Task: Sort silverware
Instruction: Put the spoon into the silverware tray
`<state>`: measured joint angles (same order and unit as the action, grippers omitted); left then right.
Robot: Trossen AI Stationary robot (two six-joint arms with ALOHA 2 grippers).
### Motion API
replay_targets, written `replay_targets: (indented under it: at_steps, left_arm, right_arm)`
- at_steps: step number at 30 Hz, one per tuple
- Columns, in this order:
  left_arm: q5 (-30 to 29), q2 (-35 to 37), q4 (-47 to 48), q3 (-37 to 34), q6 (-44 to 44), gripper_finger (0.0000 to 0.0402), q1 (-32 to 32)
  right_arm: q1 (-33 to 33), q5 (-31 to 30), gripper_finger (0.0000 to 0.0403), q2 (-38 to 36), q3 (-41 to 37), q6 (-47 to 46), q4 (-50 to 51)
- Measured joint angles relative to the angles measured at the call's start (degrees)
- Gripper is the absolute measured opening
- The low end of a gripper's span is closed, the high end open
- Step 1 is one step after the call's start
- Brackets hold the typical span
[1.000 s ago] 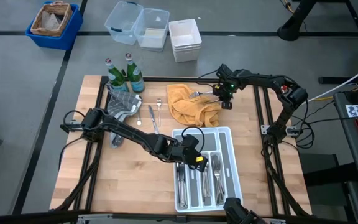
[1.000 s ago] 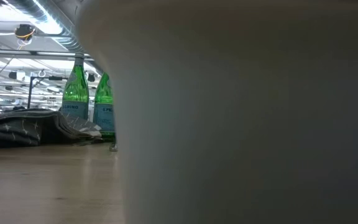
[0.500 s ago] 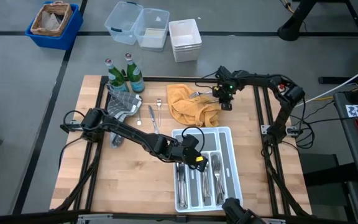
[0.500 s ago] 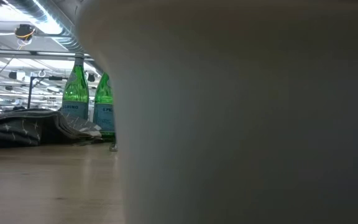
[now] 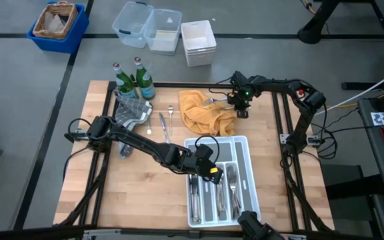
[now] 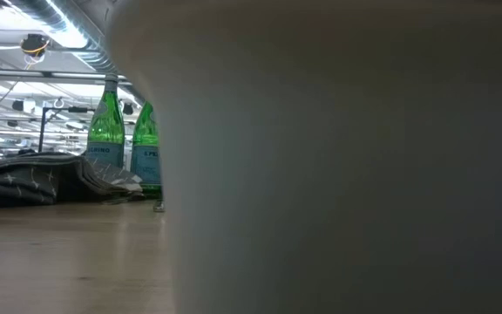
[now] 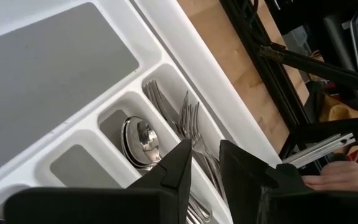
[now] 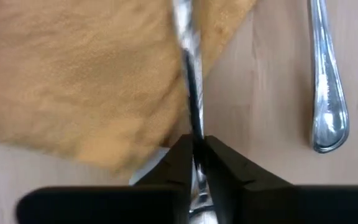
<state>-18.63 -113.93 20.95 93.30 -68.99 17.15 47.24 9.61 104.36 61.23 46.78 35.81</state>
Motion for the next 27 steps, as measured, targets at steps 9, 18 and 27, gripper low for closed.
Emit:
replay_targets:
  at_steps: [9,18,27]
  left_arm:
    - [0.00,0.00,0.06,0.00,0.00,0.0072,0.11]
    - [-0.31,3.09,5.00,0.02,0.43,0.0072,0.75]
    - [-1.07,3.89,8.48,0.02,2.99,0.0072,0.76]
  right_arm:
    - [0.00,-0.15,0.0024,-0.19,0.00,0.01,0.04]
    - [0.00,-4.90,0.0012,-4.64,2.97,-0.03,4.89]
    - [-0.32,-4.22,0.0012,-10.43,10.88,-3.12,13.23]
